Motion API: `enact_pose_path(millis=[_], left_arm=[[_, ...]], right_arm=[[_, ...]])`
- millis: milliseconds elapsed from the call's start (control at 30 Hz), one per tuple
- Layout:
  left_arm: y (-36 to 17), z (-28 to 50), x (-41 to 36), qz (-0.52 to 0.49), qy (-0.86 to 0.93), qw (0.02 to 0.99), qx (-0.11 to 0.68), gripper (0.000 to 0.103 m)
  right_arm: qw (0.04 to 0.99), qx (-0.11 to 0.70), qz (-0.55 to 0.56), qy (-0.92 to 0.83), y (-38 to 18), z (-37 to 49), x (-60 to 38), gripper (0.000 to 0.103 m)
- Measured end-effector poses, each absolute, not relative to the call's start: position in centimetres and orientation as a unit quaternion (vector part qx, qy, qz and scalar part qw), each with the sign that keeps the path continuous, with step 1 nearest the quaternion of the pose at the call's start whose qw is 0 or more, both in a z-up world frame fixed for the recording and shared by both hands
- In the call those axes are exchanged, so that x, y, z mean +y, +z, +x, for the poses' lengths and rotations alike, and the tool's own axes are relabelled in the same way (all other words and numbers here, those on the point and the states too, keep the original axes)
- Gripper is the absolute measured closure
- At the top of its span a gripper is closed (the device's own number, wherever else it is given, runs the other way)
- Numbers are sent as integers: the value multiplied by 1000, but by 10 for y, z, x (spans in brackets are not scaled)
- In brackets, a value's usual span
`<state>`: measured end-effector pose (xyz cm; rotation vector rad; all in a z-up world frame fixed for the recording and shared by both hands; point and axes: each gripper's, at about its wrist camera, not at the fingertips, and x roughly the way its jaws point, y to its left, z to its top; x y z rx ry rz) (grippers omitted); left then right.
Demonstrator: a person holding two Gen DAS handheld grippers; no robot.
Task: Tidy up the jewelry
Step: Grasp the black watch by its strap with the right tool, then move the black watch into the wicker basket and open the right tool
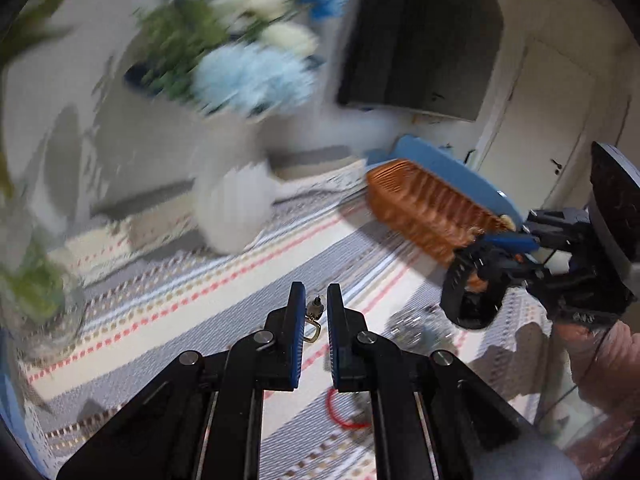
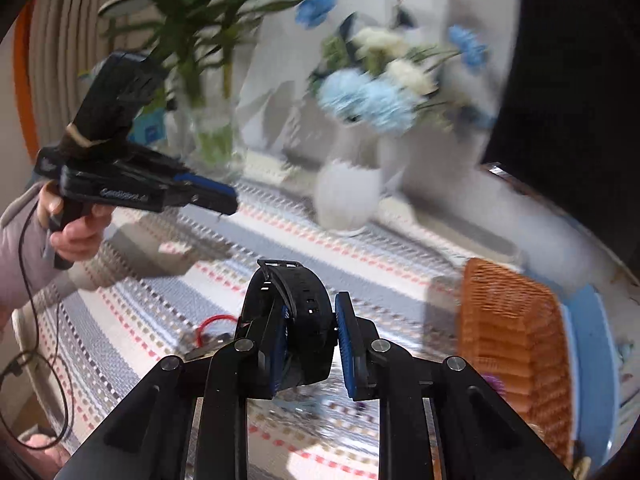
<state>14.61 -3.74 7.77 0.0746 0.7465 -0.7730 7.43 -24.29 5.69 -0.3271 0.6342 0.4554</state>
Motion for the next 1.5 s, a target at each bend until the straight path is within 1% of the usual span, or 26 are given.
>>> enact_pose_path(millis=[167, 367, 533, 633, 800, 900, 967, 1033, 1167, 1233, 1367, 1500], left_arm=[[103, 141, -100, 58, -400, 852, 333, 94], [109, 156, -188, 67, -441, 833, 328, 94], [92, 176, -263, 72, -460, 815, 344, 94], [75, 190, -291, 64, -464, 806, 362, 94], [35, 211, -321, 64, -459, 782, 416, 94], [24, 215, -326, 62, -451, 781, 427, 94], [20, 219, -324, 49, -440, 782, 440, 93], [18, 223, -321, 37, -438, 776, 453, 80], [29, 215, -301, 25, -435, 783, 443, 73], [38, 208, -284, 17, -435, 789, 434, 64], [54, 186, -237, -4, -422, 802, 423, 63], [74, 152, -170, -10, -400, 828, 394, 63]], right_arm=[[933, 299, -130, 153, 84, 66, -298, 80], [947, 307, -76, 61, 89, 74, -375, 80], [940, 338, -31, -18, 62, 94, -427, 80], [931, 364, 3, -31, 46, 110, -451, 80], [918, 393, 28, -42, 25, 128, -465, 80], [916, 398, 37, -34, 18, 130, -464, 79], [914, 402, 54, -22, 15, 132, -466, 77], [912, 404, 71, -14, 15, 134, -468, 74], [917, 394, 61, -10, 29, 119, -462, 74], [922, 382, 57, -8, 39, 110, -458, 73], [932, 360, 45, -13, 59, 89, -443, 72], [935, 351, 41, 9, 76, 69, -419, 72]])
